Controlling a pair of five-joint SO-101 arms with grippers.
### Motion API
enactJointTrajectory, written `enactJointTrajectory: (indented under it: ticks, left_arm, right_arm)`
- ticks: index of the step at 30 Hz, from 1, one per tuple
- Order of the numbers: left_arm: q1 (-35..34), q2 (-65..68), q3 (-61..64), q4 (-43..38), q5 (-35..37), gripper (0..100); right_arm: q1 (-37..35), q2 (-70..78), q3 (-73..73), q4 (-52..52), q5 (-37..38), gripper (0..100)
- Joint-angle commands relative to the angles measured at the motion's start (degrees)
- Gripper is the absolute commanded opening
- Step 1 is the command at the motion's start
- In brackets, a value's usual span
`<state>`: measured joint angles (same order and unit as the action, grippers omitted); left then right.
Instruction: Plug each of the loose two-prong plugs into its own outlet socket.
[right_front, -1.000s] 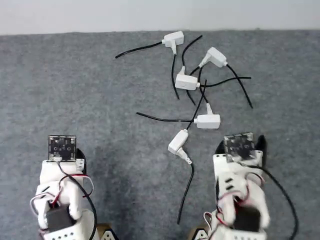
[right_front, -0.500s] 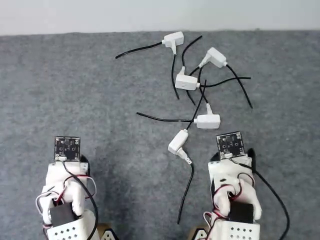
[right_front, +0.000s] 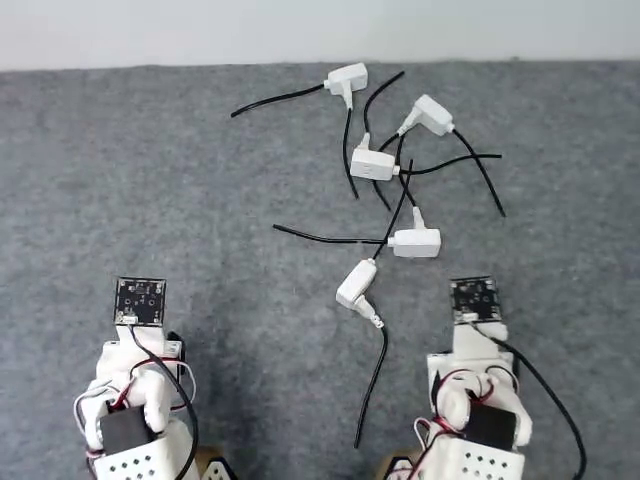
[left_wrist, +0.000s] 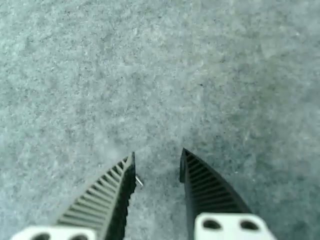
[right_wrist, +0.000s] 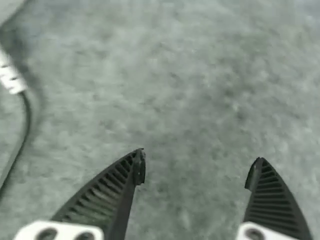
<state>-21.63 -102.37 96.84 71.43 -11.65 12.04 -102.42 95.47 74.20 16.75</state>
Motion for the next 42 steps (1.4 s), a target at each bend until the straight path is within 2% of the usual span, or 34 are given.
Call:
enactJointTrajectory:
  ticks: [1,42]
  left_arm:
    - [0.26,-0.62,-0.31,0.18,-0.44,14]
    - [0.26,-0.62,-0.31,0.18,-0.44,14]
  right_arm:
    - [5.41,-0.57,1.14,0.40,0.70,30.8]
    - [6.20,-0.57,1.14,0.40,0.62,30.8]
